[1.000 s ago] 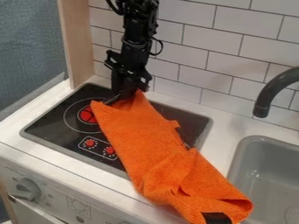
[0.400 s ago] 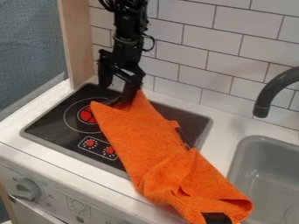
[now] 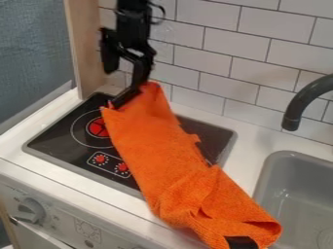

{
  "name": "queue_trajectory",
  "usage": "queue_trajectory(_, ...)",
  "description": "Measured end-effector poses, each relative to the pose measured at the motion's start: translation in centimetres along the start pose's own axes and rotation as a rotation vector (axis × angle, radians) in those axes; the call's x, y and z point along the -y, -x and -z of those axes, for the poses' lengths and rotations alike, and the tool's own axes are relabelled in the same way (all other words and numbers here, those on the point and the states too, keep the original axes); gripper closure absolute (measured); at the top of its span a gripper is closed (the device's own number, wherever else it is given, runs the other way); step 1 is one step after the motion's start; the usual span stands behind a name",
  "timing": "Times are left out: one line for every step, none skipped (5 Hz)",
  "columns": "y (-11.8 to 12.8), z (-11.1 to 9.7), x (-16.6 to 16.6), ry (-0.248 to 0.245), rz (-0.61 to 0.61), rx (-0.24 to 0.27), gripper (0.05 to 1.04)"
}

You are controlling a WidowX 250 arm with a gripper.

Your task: Unfold the cloth from top right to bottom left

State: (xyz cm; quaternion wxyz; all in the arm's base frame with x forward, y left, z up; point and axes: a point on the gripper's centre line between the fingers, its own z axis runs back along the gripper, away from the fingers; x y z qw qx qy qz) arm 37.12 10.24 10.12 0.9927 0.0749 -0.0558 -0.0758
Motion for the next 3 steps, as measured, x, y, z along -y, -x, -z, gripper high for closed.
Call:
queue_trajectory(0.71, -1.55, 0.16, 0.011, 0.0, 0.026, 0.084)
queue_trajectory(0.68, -1.66, 0.14, 0.01, 0.003, 0.03, 0.084)
queue_trajectory(0.68, -1.66, 0.14, 0.01, 0.003, 0.03, 0.084)
